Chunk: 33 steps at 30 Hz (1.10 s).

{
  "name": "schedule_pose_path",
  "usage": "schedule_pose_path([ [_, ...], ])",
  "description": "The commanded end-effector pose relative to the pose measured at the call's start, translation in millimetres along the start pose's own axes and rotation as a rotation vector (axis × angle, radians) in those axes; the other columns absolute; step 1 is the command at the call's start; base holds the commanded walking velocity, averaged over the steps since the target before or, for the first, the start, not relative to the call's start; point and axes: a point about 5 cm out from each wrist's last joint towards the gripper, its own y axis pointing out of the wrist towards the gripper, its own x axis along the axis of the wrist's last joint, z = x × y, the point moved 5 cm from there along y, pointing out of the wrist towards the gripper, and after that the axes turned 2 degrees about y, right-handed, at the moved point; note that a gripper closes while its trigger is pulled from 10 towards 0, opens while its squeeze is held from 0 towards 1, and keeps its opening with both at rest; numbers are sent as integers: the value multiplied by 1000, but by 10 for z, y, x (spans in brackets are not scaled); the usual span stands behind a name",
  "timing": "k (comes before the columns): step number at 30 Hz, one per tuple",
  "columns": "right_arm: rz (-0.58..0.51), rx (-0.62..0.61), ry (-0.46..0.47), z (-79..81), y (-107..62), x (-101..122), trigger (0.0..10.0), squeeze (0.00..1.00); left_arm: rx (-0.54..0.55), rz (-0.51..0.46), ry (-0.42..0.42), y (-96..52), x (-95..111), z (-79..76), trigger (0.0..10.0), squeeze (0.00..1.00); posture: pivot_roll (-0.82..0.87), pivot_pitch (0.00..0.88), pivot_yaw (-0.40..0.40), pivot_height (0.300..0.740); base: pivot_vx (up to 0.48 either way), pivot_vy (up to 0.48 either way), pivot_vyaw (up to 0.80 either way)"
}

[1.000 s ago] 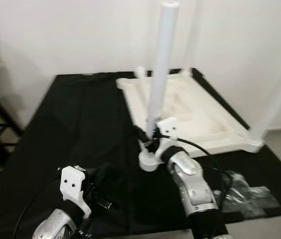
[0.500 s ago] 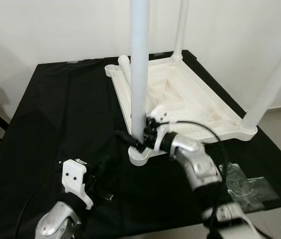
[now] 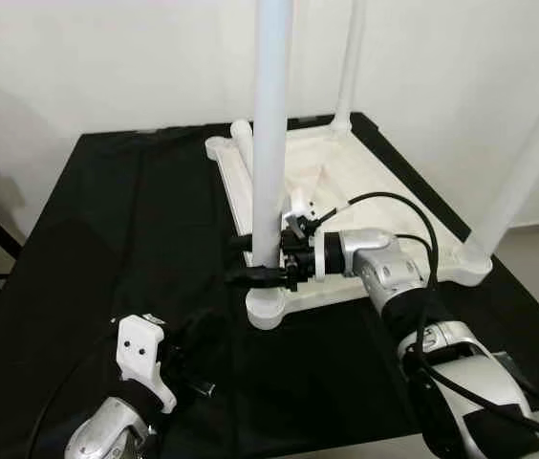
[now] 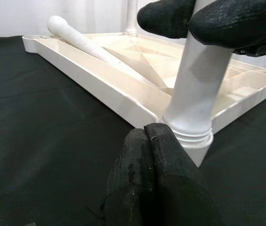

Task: Building children table

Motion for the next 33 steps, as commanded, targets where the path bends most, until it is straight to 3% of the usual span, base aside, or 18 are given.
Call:
schedule_pose_path([
  [1,20,58,20,65,86,-75,0,0,4,14,2,-4,-48,4,10000,0,45,56,0,740,0,0,0],
  [7,12,-18,12,-9,-16,-153,0,0,4,12,-1,-11,-41,-3,10000,0,31,65,6,740,0,0,0],
  [12,12,-180,13,-84,-123,-304,0,0,1,12,-2,-29,-31,-10,10000,0,25,77,4,740,0,0,0],
  [14,-7,-460,74,-143,-75,-510,0,0,0,13,-2,-50,-23,2,10000,0,17,84,8,740,0,0,0],
  [15,3,-620,98,40,15,-746,0,0,2,13,-2,-60,-17,13,10000,0,-2,89,19,740,0,0,0],
  [17,3,-620,98,40,15,-746,0,0,2,13,-2,-60,-17,13,10000,0,-2,89,19,740,0,0,0],
  [18,57,-636,60,272,173,-880,0,0,2,15,-1,-59,-22,26,10000,0,-11,86,22,740,0,0,0],
  [20,49,-694,44,312,186,-872,0,0,1,17,0,-52,-28,31,10000,0,0,74,21,740,0,0,0],
  [21,36,-745,36,253,164,-839,0,0,0,19,1,-45,-33,32,10000,0,18,77,9,740,0,0,0],
  [24,36,-745,36,253,164,-839,0,0,0,19,1,-45,-33,32,10000,0,18,77,9,740,0,0,0],
  [26,14,-803,53,117,100,-806,0,0,-1,19,3,-41,-37,32,10000,0,7,71,19,740,0,0,0],
  [28,14,-803,53,117,100,-806,0,0,-1,19,3,-41,-37,32,10000,0,7,71,19,740,0,0,0],
  [29,39,-762,44,123,131,-804,10000,576,7,15,2,-33,-36,42,10000,0,10,67,17,740,0,0,0],
  [30,39,-762,44,123,131,-804,10000,576,7,15,2,-33,-36,42,10000,0,10,67,17,740,0,0,0],
  [31,17,-750,40,112,145,-710,10000,1000,5,15,0,-29,-37,42,10000,0,11,65,16,740,0,0,0],
  [33,-63,-612,32,88,249,-467,10000,1000,2,17,-1,-20,-43,40,10000,0,12,62,17,740,0,0,0],
])
